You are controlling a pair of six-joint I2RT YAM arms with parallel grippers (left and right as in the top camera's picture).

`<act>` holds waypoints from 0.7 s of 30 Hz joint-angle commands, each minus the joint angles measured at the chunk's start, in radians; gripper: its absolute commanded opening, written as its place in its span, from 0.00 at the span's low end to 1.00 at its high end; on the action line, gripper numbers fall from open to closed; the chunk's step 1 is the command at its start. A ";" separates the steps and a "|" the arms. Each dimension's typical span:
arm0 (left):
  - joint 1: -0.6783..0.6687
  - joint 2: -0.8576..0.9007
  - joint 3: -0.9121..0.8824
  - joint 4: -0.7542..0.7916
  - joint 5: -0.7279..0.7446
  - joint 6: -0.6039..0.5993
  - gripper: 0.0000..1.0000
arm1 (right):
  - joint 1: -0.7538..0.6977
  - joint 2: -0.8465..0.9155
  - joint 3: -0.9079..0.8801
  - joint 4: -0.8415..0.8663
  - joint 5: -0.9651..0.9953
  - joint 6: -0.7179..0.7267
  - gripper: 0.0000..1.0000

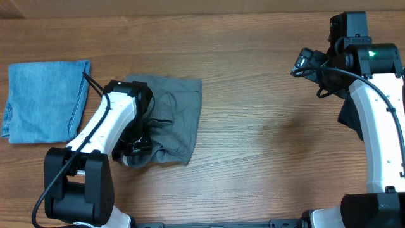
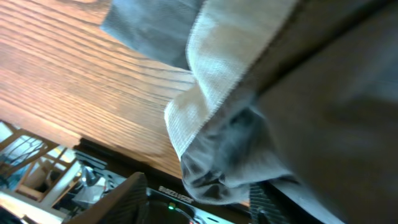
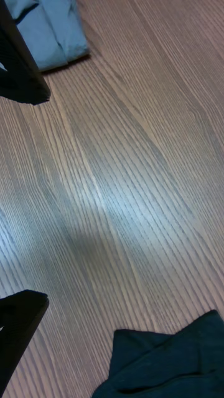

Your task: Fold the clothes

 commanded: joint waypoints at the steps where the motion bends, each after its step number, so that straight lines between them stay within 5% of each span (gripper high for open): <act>1: 0.003 -0.010 0.011 -0.015 -0.061 -0.031 0.41 | -0.001 0.003 -0.002 0.004 -0.004 0.005 1.00; 4: 0.002 -0.010 0.077 -0.077 -0.062 -0.034 0.31 | -0.001 0.003 -0.002 0.004 -0.004 0.005 1.00; 10: 0.001 -0.020 0.340 -0.231 -0.089 -0.038 0.34 | -0.001 0.003 -0.002 0.004 -0.004 0.005 1.00; 15: 0.002 -0.023 0.424 -0.185 -0.080 -0.038 0.47 | -0.001 0.003 -0.002 0.004 -0.004 0.005 1.00; 21: 0.002 -0.007 0.381 -0.036 -0.042 -0.038 0.35 | -0.001 0.003 -0.002 0.005 -0.004 0.005 1.00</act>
